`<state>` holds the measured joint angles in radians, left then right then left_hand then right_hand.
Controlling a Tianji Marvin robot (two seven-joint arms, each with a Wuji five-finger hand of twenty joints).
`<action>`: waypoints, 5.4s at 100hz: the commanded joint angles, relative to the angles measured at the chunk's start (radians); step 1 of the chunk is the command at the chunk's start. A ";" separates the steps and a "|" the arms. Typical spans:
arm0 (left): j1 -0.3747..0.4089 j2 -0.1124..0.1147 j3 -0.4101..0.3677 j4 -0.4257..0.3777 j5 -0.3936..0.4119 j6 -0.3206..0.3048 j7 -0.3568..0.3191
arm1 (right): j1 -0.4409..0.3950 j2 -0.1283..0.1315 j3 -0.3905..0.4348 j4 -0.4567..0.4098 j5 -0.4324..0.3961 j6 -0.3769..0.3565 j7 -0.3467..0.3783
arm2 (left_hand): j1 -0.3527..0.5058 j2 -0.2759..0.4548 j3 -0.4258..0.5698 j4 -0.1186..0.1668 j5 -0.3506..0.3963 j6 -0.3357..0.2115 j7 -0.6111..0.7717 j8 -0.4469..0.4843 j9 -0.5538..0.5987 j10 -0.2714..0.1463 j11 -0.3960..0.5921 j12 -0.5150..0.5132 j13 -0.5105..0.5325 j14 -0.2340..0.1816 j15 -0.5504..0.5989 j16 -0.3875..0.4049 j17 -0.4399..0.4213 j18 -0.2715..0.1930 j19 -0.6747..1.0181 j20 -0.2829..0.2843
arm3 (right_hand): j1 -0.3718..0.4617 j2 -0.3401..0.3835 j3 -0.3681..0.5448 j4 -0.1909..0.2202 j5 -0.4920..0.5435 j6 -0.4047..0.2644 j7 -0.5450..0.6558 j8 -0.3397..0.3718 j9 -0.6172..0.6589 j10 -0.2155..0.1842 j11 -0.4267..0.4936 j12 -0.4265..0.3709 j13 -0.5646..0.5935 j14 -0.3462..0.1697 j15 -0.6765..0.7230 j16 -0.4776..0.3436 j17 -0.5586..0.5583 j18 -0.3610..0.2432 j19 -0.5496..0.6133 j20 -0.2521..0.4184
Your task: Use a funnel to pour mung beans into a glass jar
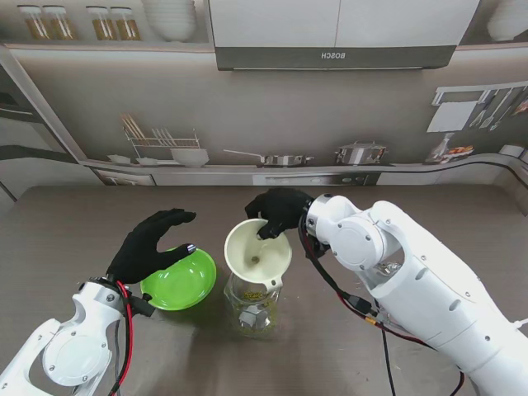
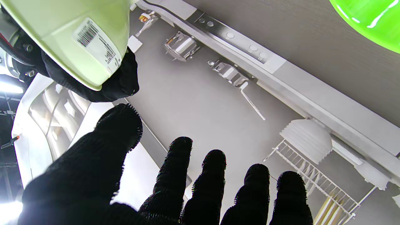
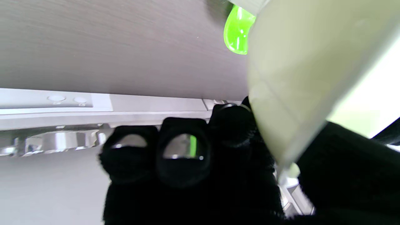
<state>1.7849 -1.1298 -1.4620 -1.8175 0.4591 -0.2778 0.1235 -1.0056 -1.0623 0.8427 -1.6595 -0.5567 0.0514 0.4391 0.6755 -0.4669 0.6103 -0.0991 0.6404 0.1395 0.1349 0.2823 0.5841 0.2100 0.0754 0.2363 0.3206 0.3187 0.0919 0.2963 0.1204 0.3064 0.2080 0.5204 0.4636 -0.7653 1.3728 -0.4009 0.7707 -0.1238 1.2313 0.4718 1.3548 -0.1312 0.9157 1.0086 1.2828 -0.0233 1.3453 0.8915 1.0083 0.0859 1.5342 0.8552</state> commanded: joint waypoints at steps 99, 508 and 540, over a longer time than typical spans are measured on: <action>-0.014 0.000 0.014 0.013 0.011 0.019 -0.034 | 0.093 -0.022 -0.078 0.489 -0.252 0.009 -0.277 | 0.021 0.044 -0.023 0.026 -0.002 -0.006 -0.008 0.001 0.016 -0.002 -0.004 -0.001 0.016 -0.014 0.002 -0.003 -0.006 -0.030 -0.031 -0.010 | 0.037 0.073 0.041 0.003 -0.078 -0.038 0.075 0.037 -0.009 -0.028 0.053 -0.001 0.033 -0.015 -0.033 -0.010 -0.006 -0.051 0.010 0.031; -0.022 0.011 0.027 0.028 0.021 0.037 -0.079 | -0.447 0.067 0.599 0.040 -0.401 -0.148 0.084 | 0.020 0.049 -0.032 0.028 -0.008 -0.005 -0.010 0.001 0.009 0.013 -0.007 -0.002 0.006 -0.017 -0.002 -0.004 -0.017 -0.034 -0.034 -0.009 | -0.350 0.193 -0.565 0.367 -0.568 -0.026 -0.603 0.056 -0.968 0.166 -0.353 -0.532 -0.530 0.204 -0.962 -0.453 -0.522 0.167 -0.444 -0.064; -0.026 0.012 0.033 0.030 0.020 0.042 -0.088 | -0.509 0.059 0.634 0.093 -0.434 -0.178 -0.028 | 0.020 0.050 -0.034 0.028 -0.008 -0.006 -0.010 0.002 0.009 0.013 -0.007 -0.002 0.006 -0.016 -0.002 -0.004 -0.018 -0.034 -0.035 -0.009 | -0.346 0.184 -0.565 0.369 -0.569 -0.020 -0.632 0.083 -0.974 0.166 -0.344 -0.537 -0.521 0.195 -0.945 -0.444 -0.509 0.161 -0.431 -0.048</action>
<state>1.7590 -1.1173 -1.4307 -1.7879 0.4794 -0.2396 0.0569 -1.4939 -1.0003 1.4748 -1.5872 -0.9874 -0.1208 0.3920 0.6759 -0.4570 0.6003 -0.0991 0.6406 0.1395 0.1349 0.2823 0.5948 0.2219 0.0753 0.2363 0.3208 0.3186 0.0919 0.2963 0.1199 0.3063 0.2080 0.5203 0.1332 -0.5563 0.7891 -0.0642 0.2299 -0.1305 0.6139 0.5205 0.4099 0.0111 0.5578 0.4762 0.7600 0.1754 0.3874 0.4310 0.4900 0.2340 1.0648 0.7776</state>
